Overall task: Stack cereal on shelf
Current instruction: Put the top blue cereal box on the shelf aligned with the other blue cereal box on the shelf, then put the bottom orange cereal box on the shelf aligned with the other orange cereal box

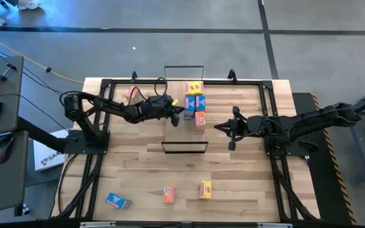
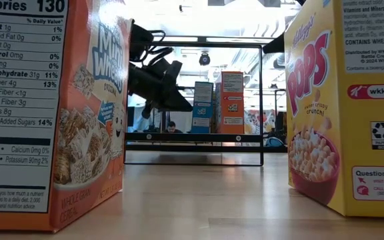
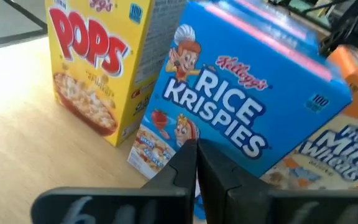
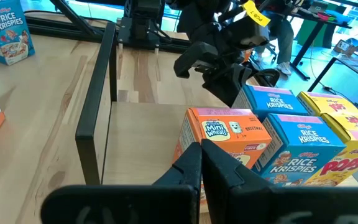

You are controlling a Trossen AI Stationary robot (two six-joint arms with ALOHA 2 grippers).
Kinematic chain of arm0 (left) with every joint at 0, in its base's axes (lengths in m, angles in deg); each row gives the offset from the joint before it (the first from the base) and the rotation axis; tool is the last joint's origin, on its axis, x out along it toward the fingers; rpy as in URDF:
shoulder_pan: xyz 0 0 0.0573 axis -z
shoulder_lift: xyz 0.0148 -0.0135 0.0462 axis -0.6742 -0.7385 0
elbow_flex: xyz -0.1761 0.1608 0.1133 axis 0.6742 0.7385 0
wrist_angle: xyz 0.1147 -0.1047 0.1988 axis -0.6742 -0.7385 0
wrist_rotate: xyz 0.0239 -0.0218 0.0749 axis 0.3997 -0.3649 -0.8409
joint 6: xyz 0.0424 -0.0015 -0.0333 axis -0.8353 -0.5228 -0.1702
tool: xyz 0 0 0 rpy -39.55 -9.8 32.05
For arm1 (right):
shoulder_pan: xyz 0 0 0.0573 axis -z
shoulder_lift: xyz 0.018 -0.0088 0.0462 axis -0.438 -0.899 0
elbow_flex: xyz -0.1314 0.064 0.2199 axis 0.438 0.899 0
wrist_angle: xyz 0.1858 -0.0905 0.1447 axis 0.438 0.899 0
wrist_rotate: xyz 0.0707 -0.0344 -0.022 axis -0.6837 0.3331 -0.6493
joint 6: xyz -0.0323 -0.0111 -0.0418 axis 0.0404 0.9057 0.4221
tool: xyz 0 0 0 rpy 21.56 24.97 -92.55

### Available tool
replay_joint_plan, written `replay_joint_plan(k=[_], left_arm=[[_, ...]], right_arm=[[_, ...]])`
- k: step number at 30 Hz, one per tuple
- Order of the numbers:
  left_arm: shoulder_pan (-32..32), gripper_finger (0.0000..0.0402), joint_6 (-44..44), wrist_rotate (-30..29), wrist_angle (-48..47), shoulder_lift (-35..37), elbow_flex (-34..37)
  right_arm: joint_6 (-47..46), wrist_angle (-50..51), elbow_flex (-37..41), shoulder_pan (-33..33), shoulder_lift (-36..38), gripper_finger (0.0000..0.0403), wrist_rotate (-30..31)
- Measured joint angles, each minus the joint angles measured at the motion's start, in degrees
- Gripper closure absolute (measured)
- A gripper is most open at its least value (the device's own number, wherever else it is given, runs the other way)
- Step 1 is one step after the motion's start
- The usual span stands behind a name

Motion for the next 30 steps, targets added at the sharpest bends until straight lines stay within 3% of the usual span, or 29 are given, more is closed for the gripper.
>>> replay_joint_plan(k=[6, 17, 21, 26, 30], left_arm=[[0.3, 0.0397, -0.8, 1.1, -4.7, 1.1, 0.0], [-1.3, 0.0397, -0.4, 1.8, -5.2, 3.0, 0.0], [-2.7, 0.0399, -0.9, 7.1, -8.6, 8.2, 0.0], [0.3, 0.0401, -10.0, 9.0, -18.3, 19.1, 0.0], [3.1, 0.0401, -6.2, 10.8, -23.7, 27.3, 0.0]], right_arm=[[0.0, 0.0, 0.0, 0.0, 0.0, 0.0403, 0.0], [0.0, 0.0, 0.0, 0.0, 0.0, 0.0403, 0.0], [0.0, 0.0, 0.0, 0.0, 0.0, 0.0403, 0.0], [0.0, 0.1, 0.0, 0.0, 0.0, 0.0403, 0.0], [0.1, 0.1, 0.0, 0.0, 0.0, 0.0403, 0.0]])
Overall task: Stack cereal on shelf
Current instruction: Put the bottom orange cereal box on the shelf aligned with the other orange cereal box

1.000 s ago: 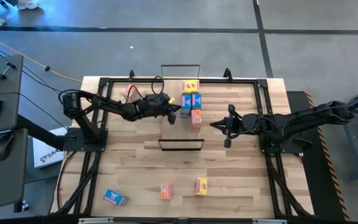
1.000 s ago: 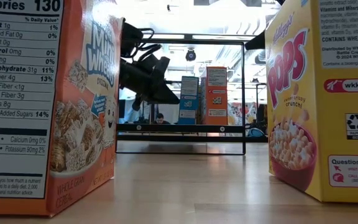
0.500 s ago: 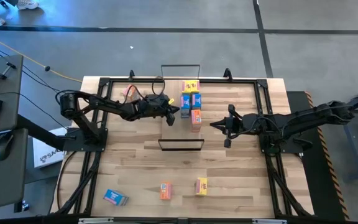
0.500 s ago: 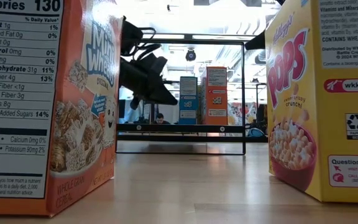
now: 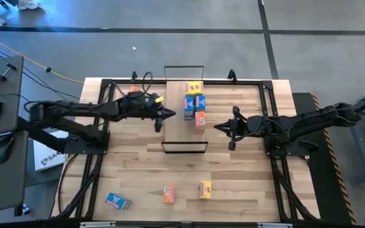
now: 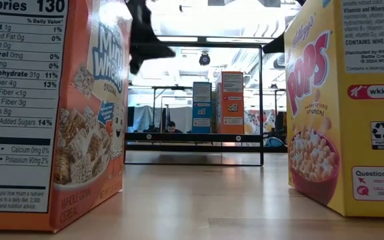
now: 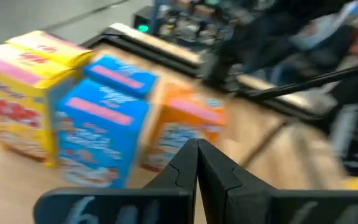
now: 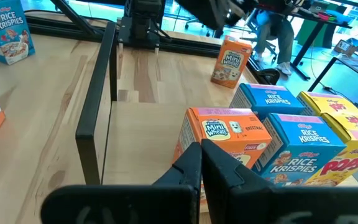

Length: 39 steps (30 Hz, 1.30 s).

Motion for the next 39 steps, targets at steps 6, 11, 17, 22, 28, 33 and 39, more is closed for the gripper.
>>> replay_joint_plan(k=[6, 11, 17, 22, 28, 33, 39], left_arm=[[5.0, 0.0390, -1.2, 4.3, -4.5, 6.4, -0.1], [11.2, 0.0350, -6.7, 2.6, -16.7, 5.9, -5.6], [18.4, 0.0305, -5.0, 0.6, -34.5, 2.8, -14.8], [28.1, 0.0313, -5.2, 0.1, -43.1, -0.8, -20.6], [40.5, 0.0367, -5.2, -7.6, -42.6, -7.7, -22.5], [45.0, 0.0357, -5.2, -11.9, -44.4, -14.4, -27.4], [46.3, 0.0297, -9.9, -8.2, -56.9, -24.7, -42.1]], right_arm=[[0.2, -1.0, 0.0, 0.0, 0.0, 0.0403, 0.6], [0.0, -1.8, 0.0, 0.0, 0.0, 0.0403, 0.6], [-0.1, -2.7, 0.0, 0.0, 0.0, 0.0403, 0.6], [-0.1, -2.6, 0.0, 0.0, 0.0, 0.0403, 0.6], [0.3, -2.5, 0.0, 0.0, 0.0, 0.0403, -0.7], [0.4, -2.5, 0.0, 0.0, 0.0, 0.0403, -2.0], [0.4, -2.7, 0.0, 0.0, 0.0, 0.0403, -2.2]])
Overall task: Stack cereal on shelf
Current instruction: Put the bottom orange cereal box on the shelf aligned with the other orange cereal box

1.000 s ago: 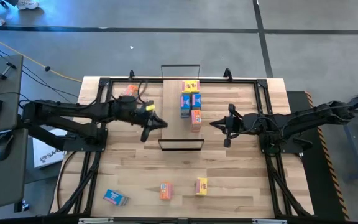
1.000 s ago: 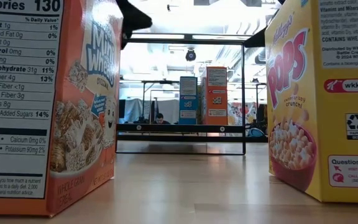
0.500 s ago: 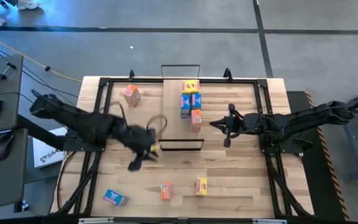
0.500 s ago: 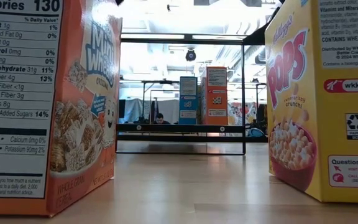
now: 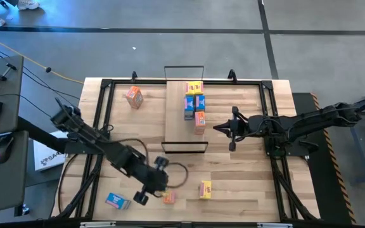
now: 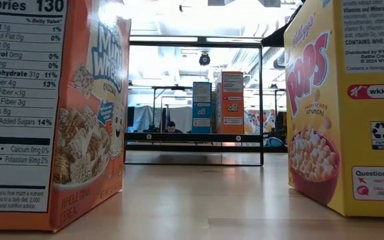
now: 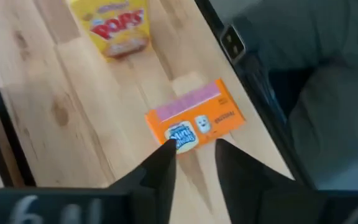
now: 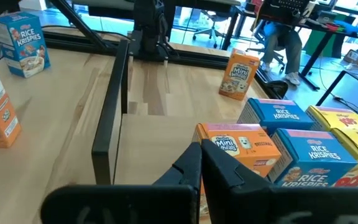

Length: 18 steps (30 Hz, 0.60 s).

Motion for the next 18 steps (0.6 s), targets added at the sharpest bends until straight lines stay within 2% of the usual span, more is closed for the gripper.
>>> replay_joint_plan(k=[6, 9, 12, 18], left_arm=[[1.7, 0.0232, -5.6, 1.7, -16.4, -9.8, -14.4], [3.0, 0.0202, -9.7, 1.5, -20.6, -13.3, -19.0], [4.7, 0.0178, -14.5, -1.2, -22.2, -15.1, -21.6], [6.8, 0.0149, -23.5, -9.4, -23.3, -15.8, -22.3]], right_arm=[[-2.5, 0.4, 0.0, -0.1, 0.0, 0.0403, -0.1], [-4.2, 1.6, 0.0, -0.2, 0.0, 0.0403, -0.1], [-5.6, 2.1, 0.0, -0.2, 0.0, 0.0403, -0.2], [-7.0, 2.8, 0.0, -1.6, -0.8, 0.0403, -0.2]])
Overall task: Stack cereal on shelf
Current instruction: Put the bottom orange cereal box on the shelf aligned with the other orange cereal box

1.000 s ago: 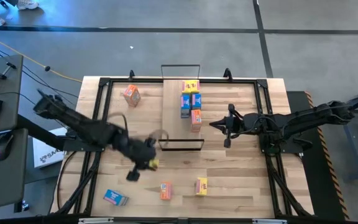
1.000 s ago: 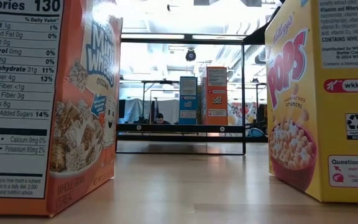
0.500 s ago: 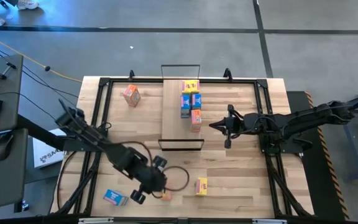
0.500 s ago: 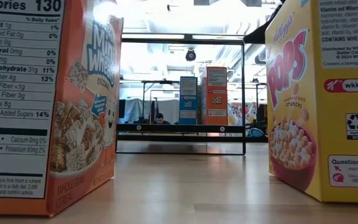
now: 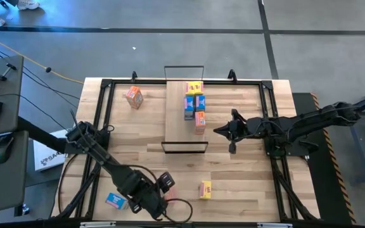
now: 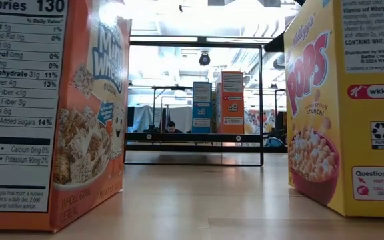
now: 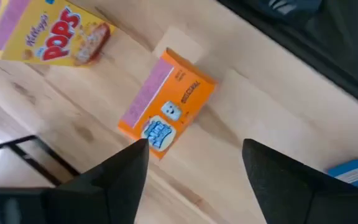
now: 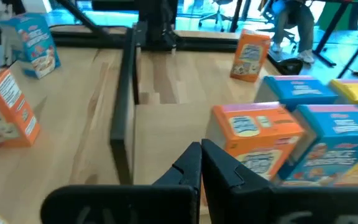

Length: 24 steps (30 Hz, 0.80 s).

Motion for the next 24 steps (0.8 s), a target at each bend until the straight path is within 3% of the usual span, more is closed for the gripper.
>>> replay_joint_plan(k=[24], left_arm=[[-2.1, 0.0140, -19.0, -2.1, 4.3, -2.5, 0.3]], right_arm=[[3.4, -1.7, 0.0, -1.9, 0.0, 0.0403, 0.4]])
